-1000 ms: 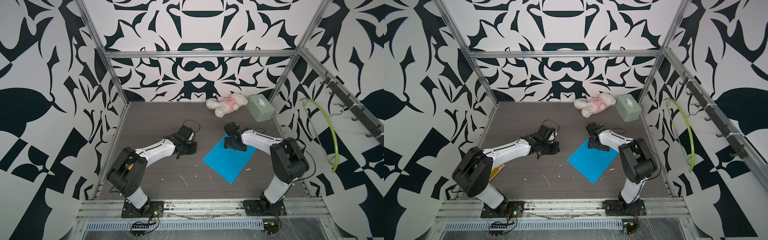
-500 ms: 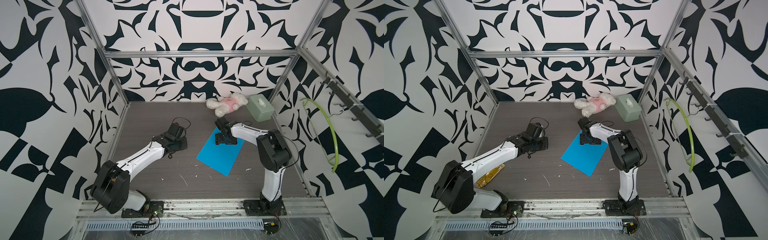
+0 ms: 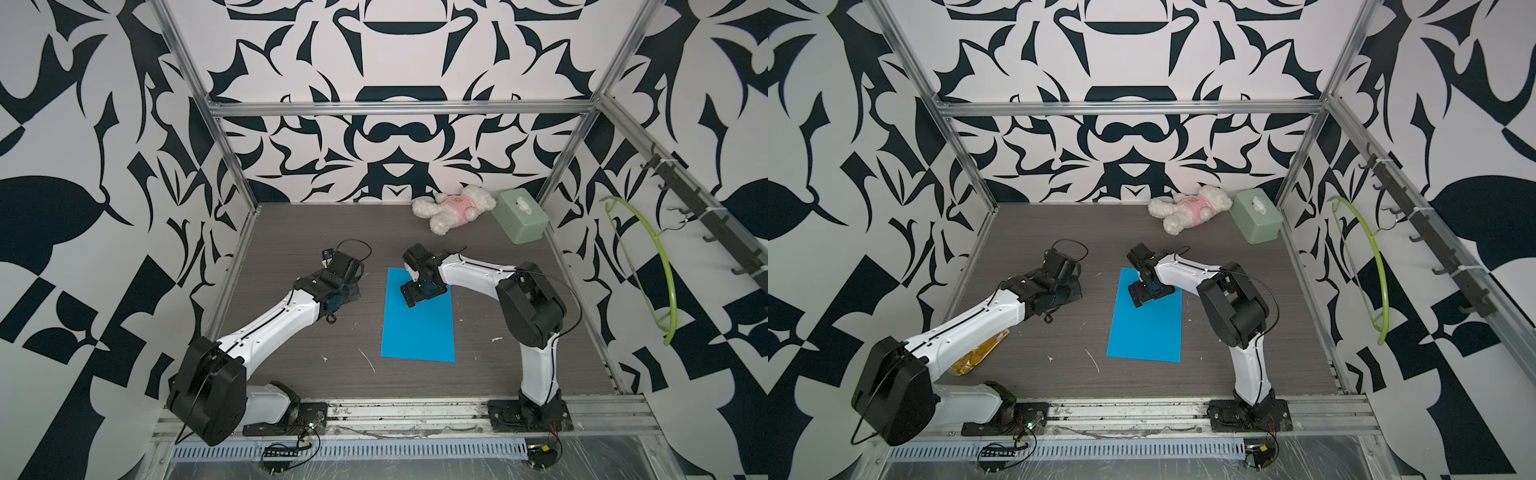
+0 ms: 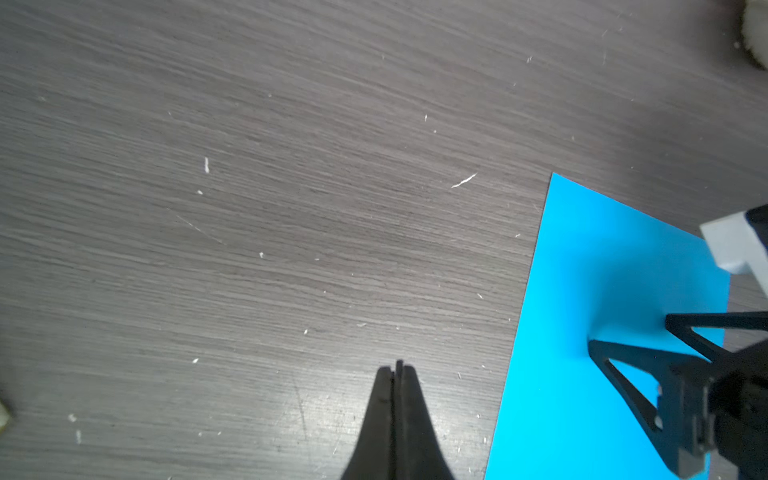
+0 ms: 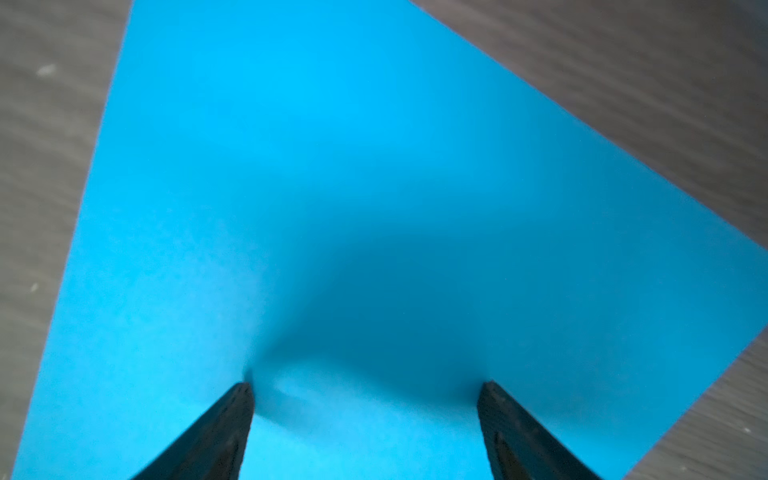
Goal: Fold the rectangular paper in half along the long edge
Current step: Pick up the paper from the center of the board.
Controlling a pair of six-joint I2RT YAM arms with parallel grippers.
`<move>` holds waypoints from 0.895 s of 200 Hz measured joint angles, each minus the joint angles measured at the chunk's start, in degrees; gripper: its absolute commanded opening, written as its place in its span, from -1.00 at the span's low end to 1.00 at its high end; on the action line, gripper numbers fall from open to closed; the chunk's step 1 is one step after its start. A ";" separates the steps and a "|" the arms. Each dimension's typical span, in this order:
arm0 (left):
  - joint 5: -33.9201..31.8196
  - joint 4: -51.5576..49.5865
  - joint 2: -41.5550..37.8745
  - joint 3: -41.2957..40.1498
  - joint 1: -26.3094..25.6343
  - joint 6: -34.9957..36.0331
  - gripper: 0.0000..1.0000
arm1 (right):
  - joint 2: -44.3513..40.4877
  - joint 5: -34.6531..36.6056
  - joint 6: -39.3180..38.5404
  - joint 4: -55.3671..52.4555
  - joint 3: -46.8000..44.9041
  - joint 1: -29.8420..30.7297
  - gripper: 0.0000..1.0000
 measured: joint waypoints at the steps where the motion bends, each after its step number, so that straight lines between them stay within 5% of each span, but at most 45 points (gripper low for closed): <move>1: 0.11 0.07 0.07 -0.04 0.02 0.00 -1.00 | 0.00 -0.02 -0.04 0.00 0.00 0.04 0.76; 53: 11.19 5.40 5.25 -1.75 1.55 0.59 -1.00 | -4.07 -2.91 -1.88 0.09 -3.48 0.70 0.76; 103: 25.03 9.53 13.09 -1.77 1.11 3.52 -1.00 | -21.66 -8.22 5.09 2.34 -12.07 -2.93 0.79; 138: 28.11 9.29 13.44 -1.79 0.66 5.35 -1.00 | -28.55 -11.34 12.04 2.86 -20.31 -11.02 0.80; 179: 29.22 8.74 13.75 -1.79 0.15 6.19 -1.00 | -28.02 -12.00 16.48 1.99 -25.24 -10.69 0.80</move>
